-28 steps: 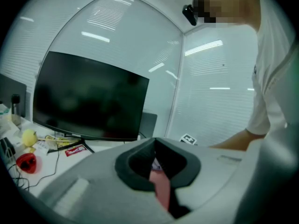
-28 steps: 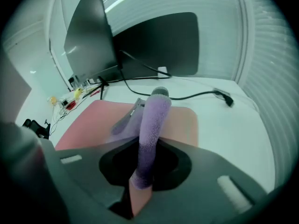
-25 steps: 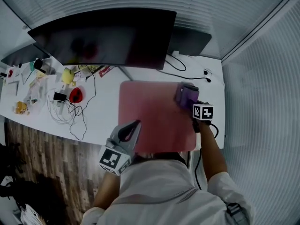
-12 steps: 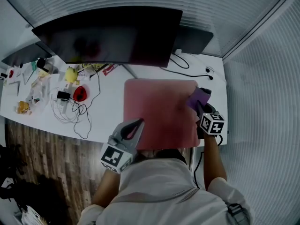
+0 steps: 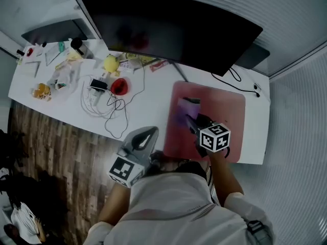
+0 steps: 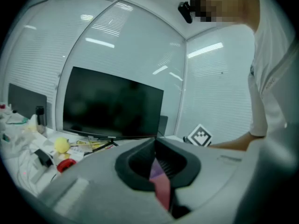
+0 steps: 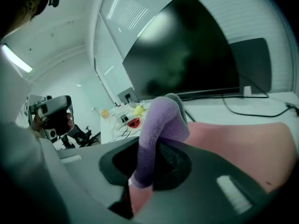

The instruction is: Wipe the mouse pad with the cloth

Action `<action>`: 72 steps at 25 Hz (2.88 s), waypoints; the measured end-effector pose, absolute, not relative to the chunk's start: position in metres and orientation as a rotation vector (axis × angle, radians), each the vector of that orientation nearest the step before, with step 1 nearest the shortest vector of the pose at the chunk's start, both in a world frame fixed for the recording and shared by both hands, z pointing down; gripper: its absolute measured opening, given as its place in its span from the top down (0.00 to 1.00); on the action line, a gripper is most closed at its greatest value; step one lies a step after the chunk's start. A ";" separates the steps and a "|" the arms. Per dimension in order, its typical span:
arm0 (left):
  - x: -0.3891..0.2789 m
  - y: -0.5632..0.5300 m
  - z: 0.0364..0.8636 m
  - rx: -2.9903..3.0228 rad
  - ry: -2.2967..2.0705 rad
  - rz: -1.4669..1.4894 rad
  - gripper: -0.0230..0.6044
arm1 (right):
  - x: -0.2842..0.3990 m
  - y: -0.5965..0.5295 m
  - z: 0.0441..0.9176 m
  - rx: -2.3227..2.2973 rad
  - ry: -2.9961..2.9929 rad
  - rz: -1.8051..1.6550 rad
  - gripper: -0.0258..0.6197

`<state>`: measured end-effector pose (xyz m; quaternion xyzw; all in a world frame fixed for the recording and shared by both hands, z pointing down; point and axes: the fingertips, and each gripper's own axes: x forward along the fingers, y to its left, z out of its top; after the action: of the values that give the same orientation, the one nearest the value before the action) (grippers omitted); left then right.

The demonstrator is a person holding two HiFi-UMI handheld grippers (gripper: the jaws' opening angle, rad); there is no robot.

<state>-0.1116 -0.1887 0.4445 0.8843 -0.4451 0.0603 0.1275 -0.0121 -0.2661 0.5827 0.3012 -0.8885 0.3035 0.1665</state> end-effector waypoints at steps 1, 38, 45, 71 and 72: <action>-0.125 -0.183 0.448 2.561 -1.308 0.188 0.97 | -0.035 -0.261 0.591 0.805 -2.514 0.855 0.87; 0.084 -0.206 0.462 2.701 -0.994 0.196 0.97 | 0.307 -0.254 0.704 1.348 -1.946 1.003 0.87; 0.135 -0.212 0.464 2.723 -0.937 0.206 0.97 | 0.387 -0.244 0.703 1.443 -1.873 1.010 0.87; -0.091 -0.167 0.434 2.672 -1.150 0.159 0.97 | 0.028 -0.226 0.566 1.016 -2.504 1.027 0.87; -0.103 -0.162 0.432 2.675 -1.157 0.158 0.97 | 0.008 -0.221 0.573 0.979 -2.503 1.031 0.87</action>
<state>-0.1029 -0.1620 0.4320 0.9109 -0.3938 0.0538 0.1111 0.0079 -0.2209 0.5725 0.3372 -0.8620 0.3551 0.1311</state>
